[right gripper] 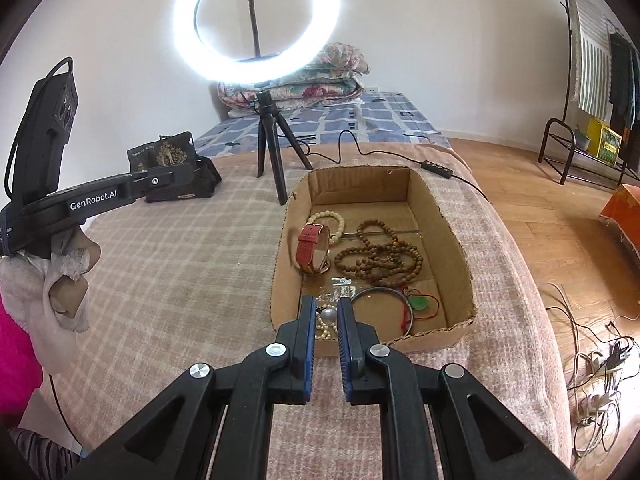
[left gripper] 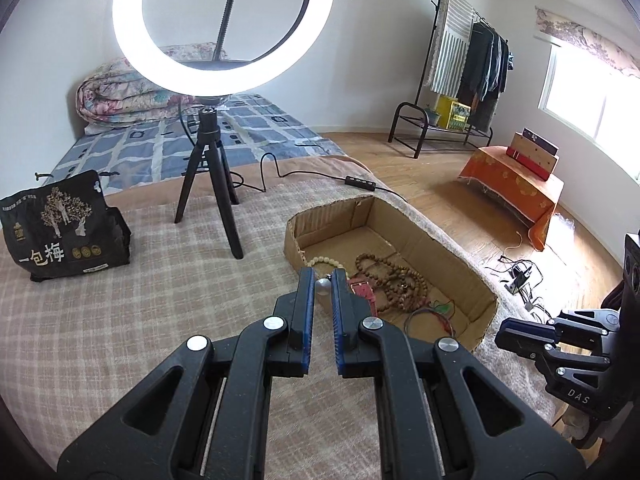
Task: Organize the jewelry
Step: 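Carry both pearls into the cardboard box and open both tools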
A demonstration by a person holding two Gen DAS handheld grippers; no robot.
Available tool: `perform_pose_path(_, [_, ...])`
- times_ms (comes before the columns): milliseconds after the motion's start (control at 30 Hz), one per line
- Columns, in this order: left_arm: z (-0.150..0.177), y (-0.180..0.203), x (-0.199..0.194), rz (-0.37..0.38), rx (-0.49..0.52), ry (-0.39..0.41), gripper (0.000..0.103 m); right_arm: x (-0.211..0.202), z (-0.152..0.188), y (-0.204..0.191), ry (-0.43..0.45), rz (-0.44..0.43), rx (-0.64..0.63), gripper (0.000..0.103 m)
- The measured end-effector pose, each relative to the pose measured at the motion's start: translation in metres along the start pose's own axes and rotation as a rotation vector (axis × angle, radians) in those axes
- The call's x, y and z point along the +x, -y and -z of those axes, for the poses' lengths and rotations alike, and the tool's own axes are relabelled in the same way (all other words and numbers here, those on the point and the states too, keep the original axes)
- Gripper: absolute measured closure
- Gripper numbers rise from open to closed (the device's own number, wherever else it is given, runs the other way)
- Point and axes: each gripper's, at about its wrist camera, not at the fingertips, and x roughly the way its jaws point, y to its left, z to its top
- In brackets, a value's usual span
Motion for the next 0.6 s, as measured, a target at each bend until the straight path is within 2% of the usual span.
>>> perform_pose_path(600, [-0.030, 0.025, 0.066, 0.014, 0.023, -0.014, 0.097, 0.033, -0.014, 0.030, -0.027, 0.012, 0.003, 0.094])
